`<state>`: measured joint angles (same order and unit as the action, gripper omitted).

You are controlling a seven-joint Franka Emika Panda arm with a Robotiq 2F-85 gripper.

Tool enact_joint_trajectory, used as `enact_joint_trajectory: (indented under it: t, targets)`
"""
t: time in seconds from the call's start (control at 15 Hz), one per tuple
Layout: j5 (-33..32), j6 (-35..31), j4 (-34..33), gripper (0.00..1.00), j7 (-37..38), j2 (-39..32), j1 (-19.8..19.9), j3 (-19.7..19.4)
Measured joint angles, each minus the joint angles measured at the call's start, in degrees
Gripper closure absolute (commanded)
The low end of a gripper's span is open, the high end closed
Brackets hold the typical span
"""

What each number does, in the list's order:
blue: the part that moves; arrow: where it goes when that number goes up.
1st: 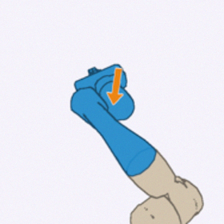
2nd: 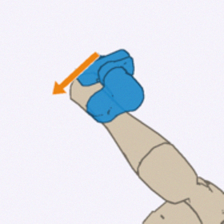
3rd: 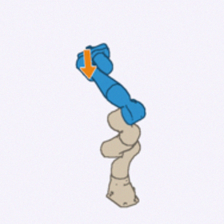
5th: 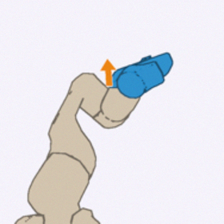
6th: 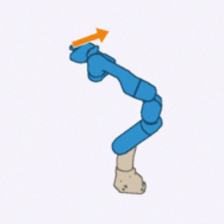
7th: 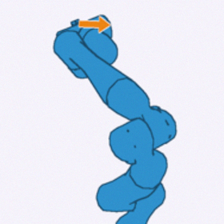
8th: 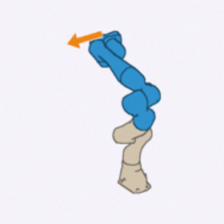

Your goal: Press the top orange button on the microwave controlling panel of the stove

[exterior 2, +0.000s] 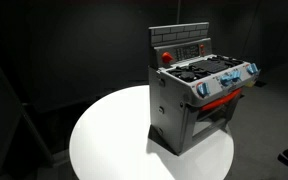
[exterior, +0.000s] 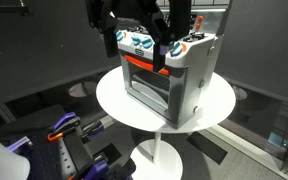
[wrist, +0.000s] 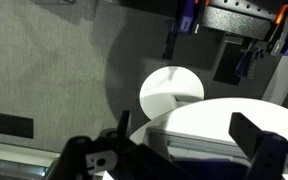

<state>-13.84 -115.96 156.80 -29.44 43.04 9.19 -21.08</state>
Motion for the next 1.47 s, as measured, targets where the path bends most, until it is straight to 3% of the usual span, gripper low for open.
enact_joint_trajectory:
  t: [1.47]
  targets:
    - [0.9,-0.35,-0.58,0.0,0.26,-1.62,-1.3,1.56]
